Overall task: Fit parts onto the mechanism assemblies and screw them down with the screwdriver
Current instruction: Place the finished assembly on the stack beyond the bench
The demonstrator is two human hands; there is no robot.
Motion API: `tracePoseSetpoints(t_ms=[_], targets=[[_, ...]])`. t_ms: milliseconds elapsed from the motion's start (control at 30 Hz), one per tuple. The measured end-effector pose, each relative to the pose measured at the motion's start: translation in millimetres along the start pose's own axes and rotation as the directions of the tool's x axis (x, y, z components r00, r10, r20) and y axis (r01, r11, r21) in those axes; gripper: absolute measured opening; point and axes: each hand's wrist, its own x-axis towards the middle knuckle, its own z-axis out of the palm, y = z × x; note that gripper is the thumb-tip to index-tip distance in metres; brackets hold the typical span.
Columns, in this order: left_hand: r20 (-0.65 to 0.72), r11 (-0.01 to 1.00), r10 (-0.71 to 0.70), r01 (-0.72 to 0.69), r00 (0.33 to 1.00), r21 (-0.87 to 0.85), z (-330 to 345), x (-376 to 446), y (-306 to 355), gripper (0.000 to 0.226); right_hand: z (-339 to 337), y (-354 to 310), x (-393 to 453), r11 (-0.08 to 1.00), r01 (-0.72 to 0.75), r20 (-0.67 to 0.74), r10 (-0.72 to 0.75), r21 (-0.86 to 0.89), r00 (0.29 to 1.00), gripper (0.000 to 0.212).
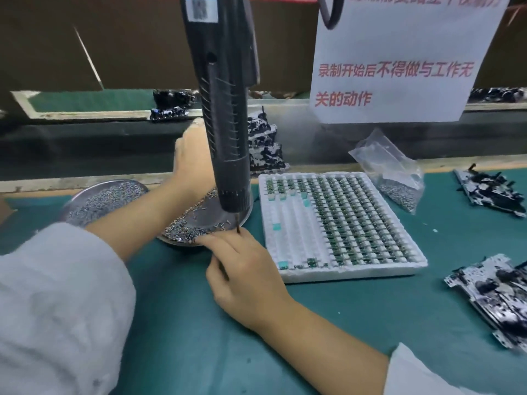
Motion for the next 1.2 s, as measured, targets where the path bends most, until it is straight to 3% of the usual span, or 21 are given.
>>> tracePoseSetpoints(t_ms=[67, 133, 200, 267, 333, 400, 500, 633, 733, 867, 967, 1034, 1100, 1200], targets=[[-0.081, 0.997, 0.066, -0.062, 0.995, 0.047, -20, -1, -13, 0.008, -1, -2, -1, 0.997, -0.062, 0.011, 0.061, 0.049, 0.998, 0.034], [-0.127, 0.982, 0.182, -0.175, 0.975, 0.064, -44, -7, -29, 0.022, -3, -3, -1, 0.987, -0.091, -0.033, 0.097, 0.136, 0.995, 0.032], [-0.146, 0.948, 0.304, -0.283, 0.941, 0.149, -70, -24, -49, 0.036, -6, -4, -2, 0.972, -0.036, -0.167, 0.076, 0.23, 0.983, 0.03], [-0.112, 0.85, 0.478, -0.426, 0.871, 0.31, -94, -54, -61, 0.036, -12, -6, -5, 0.969, 0.043, -0.311, 0.036, 0.242, 0.95, 0.031], [-0.007, 0.762, 0.551, -0.5, 0.834, 0.412, -113, -85, -72, 0.039, -15, -11, -9, 0.971, 0.107, -0.35, -0.026, 0.215, 0.936, 0.027], [0.047, 0.7, 0.589, -0.538, 0.807, 0.47, -122, -117, -81, 0.04, -15, -16, -11, 0.968, 0.183, -0.293, -0.128, 0.17, 0.948, 0.022], [0.088, 0.628, 0.652, -0.601, 0.754, 0.495, -122, -155, -96, 0.038, -14, -22, -12, 0.939, 0.328, -0.058, -0.323, 0.1, 0.944, 0.024], [0.201, 0.601, 0.662, -0.672, 0.722, 0.433, -110, -174, -112, 0.036, -12, -27, -10, 0.909, 0.418, 0.283, -0.399, -0.006, 0.872, 0.031], [0.264, 0.627, 0.642, -0.691, 0.72, 0.36, -108, -173, -122, 0.044, -11, -26, -11, 0.916, 0.402, 0.426, -0.362, -0.004, 0.829, 0.032], [0.135, 0.753, 0.556, -0.565, 0.82, 0.336, -120, -146, -138, 0.042, -7, -22, -13, 0.931, 0.363, 0.449, -0.311, -0.033, 0.838, 0.029], [0.11, 0.7, 0.433, -0.411, 0.895, 0.584, -118, -114, -155, 0.031, -5, -20, -13, 0.955, 0.291, 0.419, -0.239, -0.062, 0.876, 0.03], [0.128, 0.687, 0.332, -0.332, 0.935, 0.647, -112, -103, -163, 0.018, -5, -20, -13, 0.963, 0.262, 0.41, -0.215, -0.062, 0.886, 0.033], [0.132, 0.7, 0.298, -0.31, 0.945, 0.643, -108, -98, -167, 0.028, -6, -21, -13, 0.968, 0.247, 0.413, -0.204, -0.052, 0.888, 0.034], [0.115, 0.645, 0.43, -0.394, 0.895, 0.655, -107, -95, -169, 0.03, -7, -21, -13, 0.972, 0.231, 0.413, -0.198, -0.031, 0.889, 0.035]])
